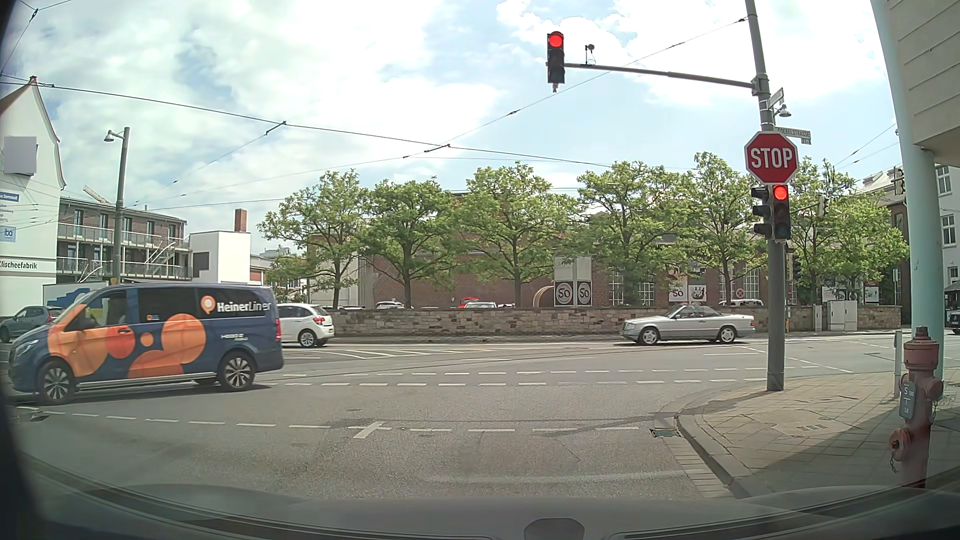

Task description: Follow the waypoints while adhering to traffic rules and regulations

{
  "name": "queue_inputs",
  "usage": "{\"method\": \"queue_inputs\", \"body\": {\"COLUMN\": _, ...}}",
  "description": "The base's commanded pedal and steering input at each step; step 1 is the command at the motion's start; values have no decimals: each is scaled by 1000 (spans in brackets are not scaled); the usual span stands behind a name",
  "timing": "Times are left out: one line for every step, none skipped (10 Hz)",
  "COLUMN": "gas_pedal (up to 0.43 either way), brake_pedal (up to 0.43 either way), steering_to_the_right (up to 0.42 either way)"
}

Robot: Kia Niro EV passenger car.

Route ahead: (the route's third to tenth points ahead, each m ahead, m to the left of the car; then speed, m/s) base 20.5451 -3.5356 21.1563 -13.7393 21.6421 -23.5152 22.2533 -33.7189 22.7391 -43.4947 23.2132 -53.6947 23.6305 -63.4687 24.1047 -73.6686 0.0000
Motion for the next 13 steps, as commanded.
{"method": "queue_inputs", "body": {"gas_pedal": 0, "brake_pedal": 323, "steering_to_the_right": 36}}
{"method": "queue_inputs", "body": {"gas_pedal": 0, "brake_pedal": 323, "steering_to_the_right": 36}}
{"method": "queue_inputs", "body": {"gas_pedal": 0, "brake_pedal": 323, "steering_to_the_right": 36}}
{"method": "queue_inputs", "body": {"gas_pedal": 0, "brake_pedal": 323, "steering_to_the_right": 36}}
{"method": "queue_inputs", "body": {"gas_pedal": 0, "brake_pedal": 323, "steering_to_the_right": 36}}
{"method": "queue_inputs", "body": {"gas_pedal": 0, "brake_pedal": 323, "steering_to_the_right": 36}}
{"method": "queue_inputs", "body": {"gas_pedal": 0, "brake_pedal": 323, "steering_to_the_right": 36}}
{"method": "queue_inputs", "body": {"gas_pedal": 0, "brake_pedal": 323, "steering_to_the_right": 36}}
{"method": "queue_inputs", "body": {"gas_pedal": 0, "brake_pedal": 323, "steering_to_the_right": 36}}
{"method": "queue_inputs", "body": {"gas_pedal": 0, "brake_pedal": 323, "steering_to_the_right": 36}}
{"method": "queue_inputs", "body": {"gas_pedal": 0, "brake_pedal": 323, "steering_to_the_right": 36}}
{"method": "queue_inputs", "body": {"gas_pedal": 0, "brake_pedal": 323, "steering_to_the_right": 36}}
{"method": "queue_inputs", "body": {"gas_pedal": 0, "brake_pedal": 323, "steering_to_the_right": 36}}
